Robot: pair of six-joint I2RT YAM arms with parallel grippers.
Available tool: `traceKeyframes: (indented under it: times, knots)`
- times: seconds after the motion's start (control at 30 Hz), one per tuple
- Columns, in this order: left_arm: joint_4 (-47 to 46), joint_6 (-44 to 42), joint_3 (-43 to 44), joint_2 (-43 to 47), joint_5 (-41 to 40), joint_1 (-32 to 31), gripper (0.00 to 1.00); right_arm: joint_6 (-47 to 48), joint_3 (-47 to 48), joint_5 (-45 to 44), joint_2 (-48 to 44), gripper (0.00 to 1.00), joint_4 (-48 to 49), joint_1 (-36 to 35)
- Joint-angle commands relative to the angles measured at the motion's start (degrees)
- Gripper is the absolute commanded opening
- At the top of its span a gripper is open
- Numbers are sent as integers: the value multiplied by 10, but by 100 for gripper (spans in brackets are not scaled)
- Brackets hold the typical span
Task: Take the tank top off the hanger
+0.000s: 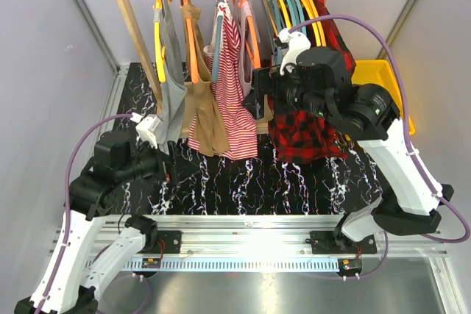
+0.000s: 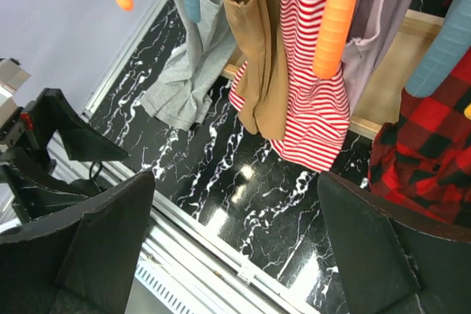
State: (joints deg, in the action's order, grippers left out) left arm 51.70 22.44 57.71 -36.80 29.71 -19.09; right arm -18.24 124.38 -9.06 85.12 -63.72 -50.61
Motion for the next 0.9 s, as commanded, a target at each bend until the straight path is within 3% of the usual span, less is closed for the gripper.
traceKeyframes:
  times: [0.0, 0.3, 0.43, 0.53, 0.77, 0.87]
  knots:
    - [-8, 2, -1, 4, -7, -2, 99, 13, 23, 15, -12, 100, 40, -5]
    - [-4, 1, 0, 7, -11, -2, 99, 59, 120, -112, 63, 98, 31, -5]
    - [3, -1, 3, 14, -17, -2, 99, 75, 155, -147, 114, 93, 33, -5]
    - [9, -4, 3, 21, -21, -2, 99, 86, 162, -230, 129, 86, 52, -5]
    - [24, -6, -1, 39, -39, -3, 99, 124, 173, -249, 159, 85, 102, -1]
    - [23, -1, -3, 45, -43, -2, 99, 118, 188, -250, 180, 75, 94, 10]
